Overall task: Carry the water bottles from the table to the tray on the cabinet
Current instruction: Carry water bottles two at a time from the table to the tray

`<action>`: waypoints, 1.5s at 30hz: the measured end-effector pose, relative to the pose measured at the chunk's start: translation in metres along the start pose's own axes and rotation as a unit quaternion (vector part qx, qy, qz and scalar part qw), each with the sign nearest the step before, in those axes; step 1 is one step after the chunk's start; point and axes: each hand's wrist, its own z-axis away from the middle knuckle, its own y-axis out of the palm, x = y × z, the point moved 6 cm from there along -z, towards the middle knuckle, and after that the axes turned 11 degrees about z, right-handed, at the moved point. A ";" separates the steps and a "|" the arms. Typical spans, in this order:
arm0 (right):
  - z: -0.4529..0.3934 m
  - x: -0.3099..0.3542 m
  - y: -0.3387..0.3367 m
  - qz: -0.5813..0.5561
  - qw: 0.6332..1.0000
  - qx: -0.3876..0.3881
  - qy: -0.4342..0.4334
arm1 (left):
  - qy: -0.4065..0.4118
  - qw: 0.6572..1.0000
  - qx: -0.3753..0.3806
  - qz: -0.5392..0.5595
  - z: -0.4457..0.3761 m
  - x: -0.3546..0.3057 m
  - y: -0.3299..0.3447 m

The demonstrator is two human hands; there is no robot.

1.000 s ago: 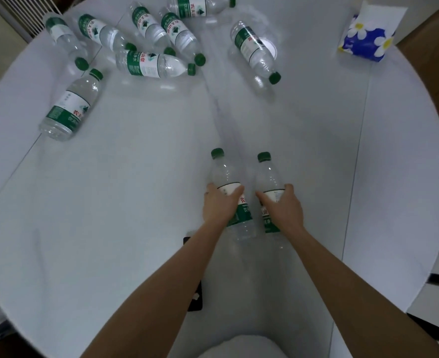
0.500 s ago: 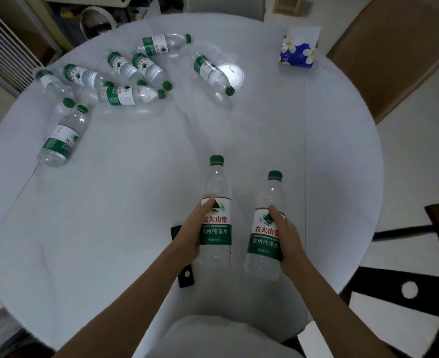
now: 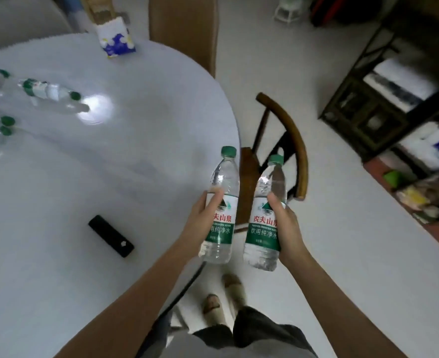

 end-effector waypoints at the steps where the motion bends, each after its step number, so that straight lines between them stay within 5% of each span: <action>1: 0.012 -0.004 -0.028 0.004 1.000 -0.022 -0.010 | 0.004 0.999 0.029 -0.028 0.005 0.006 0.025; 9: 0.128 -0.049 -0.266 -0.082 0.972 -0.212 -0.054 | -0.053 0.963 0.230 -0.130 0.071 0.085 0.265; 19: 0.309 -0.137 -0.589 -0.092 0.880 -0.455 -0.100 | -0.084 0.880 0.436 -0.166 0.253 0.260 0.590; 32: 0.460 -0.229 -0.903 -0.137 0.759 -0.633 -0.066 | -0.099 0.722 0.653 -0.207 0.439 0.432 0.930; 38: 0.517 -0.229 -1.075 -0.131 0.707 -0.693 -0.057 | -0.093 0.667 0.709 -0.209 0.509 0.481 1.103; 45: 0.555 -0.247 -1.257 -0.157 0.681 -0.710 -0.089 | -0.079 0.685 0.689 -0.222 0.554 0.554 1.267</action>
